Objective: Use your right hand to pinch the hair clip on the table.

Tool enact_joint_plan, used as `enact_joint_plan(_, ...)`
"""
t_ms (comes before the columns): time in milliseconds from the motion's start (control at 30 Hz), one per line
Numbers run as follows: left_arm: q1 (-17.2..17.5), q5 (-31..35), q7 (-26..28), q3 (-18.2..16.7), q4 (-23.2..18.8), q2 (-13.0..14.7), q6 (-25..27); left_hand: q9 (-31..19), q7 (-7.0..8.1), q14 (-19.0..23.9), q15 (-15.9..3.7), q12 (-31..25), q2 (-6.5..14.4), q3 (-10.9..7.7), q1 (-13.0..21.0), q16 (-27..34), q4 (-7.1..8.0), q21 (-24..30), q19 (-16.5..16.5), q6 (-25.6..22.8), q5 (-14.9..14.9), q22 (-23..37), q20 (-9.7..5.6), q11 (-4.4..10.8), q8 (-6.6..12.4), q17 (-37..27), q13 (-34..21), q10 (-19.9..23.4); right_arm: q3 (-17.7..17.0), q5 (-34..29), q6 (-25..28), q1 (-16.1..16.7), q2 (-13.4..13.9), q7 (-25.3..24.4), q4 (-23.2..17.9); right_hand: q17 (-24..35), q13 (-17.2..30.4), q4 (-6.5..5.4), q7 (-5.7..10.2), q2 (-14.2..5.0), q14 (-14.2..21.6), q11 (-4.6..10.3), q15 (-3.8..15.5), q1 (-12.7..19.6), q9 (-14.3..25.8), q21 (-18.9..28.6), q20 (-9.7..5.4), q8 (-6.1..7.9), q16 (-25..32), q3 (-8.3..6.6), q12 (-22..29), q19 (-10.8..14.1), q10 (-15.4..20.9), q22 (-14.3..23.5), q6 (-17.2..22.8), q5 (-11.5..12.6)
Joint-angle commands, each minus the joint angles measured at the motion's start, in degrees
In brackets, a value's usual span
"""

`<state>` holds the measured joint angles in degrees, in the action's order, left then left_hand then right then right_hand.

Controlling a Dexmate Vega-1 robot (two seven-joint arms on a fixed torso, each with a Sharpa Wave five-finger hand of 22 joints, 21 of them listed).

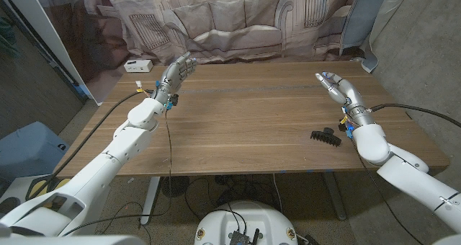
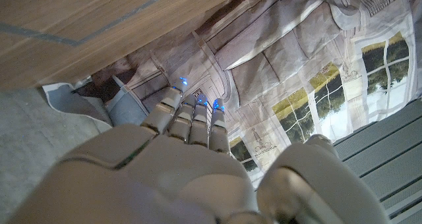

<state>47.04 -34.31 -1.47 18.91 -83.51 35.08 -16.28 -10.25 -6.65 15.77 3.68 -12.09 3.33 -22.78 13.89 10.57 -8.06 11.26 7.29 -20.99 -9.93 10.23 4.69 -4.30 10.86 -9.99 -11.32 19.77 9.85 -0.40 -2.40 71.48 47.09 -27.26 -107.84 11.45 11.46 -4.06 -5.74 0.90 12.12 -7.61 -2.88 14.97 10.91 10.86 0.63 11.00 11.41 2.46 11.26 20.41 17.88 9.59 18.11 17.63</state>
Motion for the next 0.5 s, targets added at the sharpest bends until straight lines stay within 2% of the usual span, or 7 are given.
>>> enact_joint_plan(33,1.56,-1.67,-1.19,-1.60,-0.93,1.46,-0.39,-0.15,0.21,0.24,0.04,-0.21,-0.21,-0.19,0.17,0.24,0.15,0.41,0.39,-0.17,0.03,0.11,-0.08,-0.19,-0.01,-0.18,-0.29,0.27,1.17,9.79,-8.16,-4.47,-5.63,5.18,4.31,0.09,-0.07,0.21,0.02,0.11,-0.53,-0.03,0.04,0.88,0.10,-0.33,0.12,-0.04,-0.37,-0.01,-0.21,-0.68,-0.47,0.16,-0.27,0.51)
enact_joint_plan(167,2.24,-2.03,-1.31,-2.18,-0.70,1.22,-1.85,-0.15,0.18,0.01,0.04,-0.19,-0.22,-0.19,0.15,0.14,0.16,0.38,0.34,-0.08,0.03,0.11,-0.06,-0.29,-0.05,-0.18,-0.29,0.22,1.75,12.07,-10.73,-5.97,-7.12,6.71,6.25,0.08,-0.09,0.30,-0.07,0.07,-0.82,-0.02,-0.09,1.03,0.09,-0.43,0.05,0.02,-0.44,-0.04,-0.19,-1.08,-0.51,0.17,-0.21,0.51)
enact_joint_plan(200,2.36,-2.27,-1.48,-2.33,-0.55,1.12,-2.22,-0.15,0.12,-0.10,0.04,-0.15,-0.22,-0.19,0.15,0.10,0.16,0.36,0.29,0.00,0.03,0.11,-0.06,-0.32,-0.08,-0.18,-0.29,0.11,1.91,12.49,-11.26,-6.34,-7.46,6.99,6.71,0.09,-0.10,0.47,-0.64,-0.02,-0.88,-0.40,-0.17,1.27,0.11,-0.33,0.05,0.56,-0.34,-0.06,0.17,-1.25,0.19,0.19,1.04,0.47)
enact_joint_plan(300,2.93,-2.68,-1.49,-2.85,-0.52,0.91,-3.22,-0.15,0.13,-0.29,0.06,0.01,-0.23,-0.19,0.13,0.04,0.17,0.27,0.09,0.31,0.03,0.10,-0.01,-0.33,-0.20,-0.19,-0.29,-0.29,2.64,13.92,-13.62,-7.66,-8.80,8.15,8.49,0.10,-0.10,0.52,-0.74,-0.03,-0.69,-0.57,-0.32,1.33,0.13,-0.27,0.06,0.80,-0.22,-0.05,0.25,-1.26,0.38,0.20,1.65,0.44)
enact_joint_plan(367,3.53,-2.93,-1.13,-3.26,-0.83,0.68,-3.92,-0.15,0.59,-0.44,-0.04,0.16,-0.25,-0.19,0.10,0.01,0.17,0.26,0.09,1.03,0.03,0.10,0.00,-0.20,-0.44,-0.19,-0.29,-0.70,3.27,14.66,-14.98,-8.57,-9.42,9.20,9.59,0.10,-0.11,0.54,-0.75,-0.04,-0.69,-0.50,-0.31,1.36,0.13,-0.26,-0.01,0.76,-0.21,-0.05,0.26,-1.25,0.40,0.20,1.57,0.44)
enact_joint_plan(500,4.53,-3.16,-0.86,-3.71,-1.45,0.69,-4.59,-0.14,0.30,-1.08,-0.07,0.43,-0.25,-0.23,0.14,-0.17,0.13,0.19,-0.06,2.31,0.01,0.10,-0.04,-0.09,-0.77,-0.19,-0.29,-1.53,4.43,16.19,-16.56,-10.25,-10.37,11.21,11.56,0.10,-0.12,0.67,-0.61,-0.14,-0.78,0.04,-0.16,1.59,0.14,-0.19,-0.19,0.53,-0.20,-0.11,0.13,-1.22,0.06,0.20,1.01,0.44)
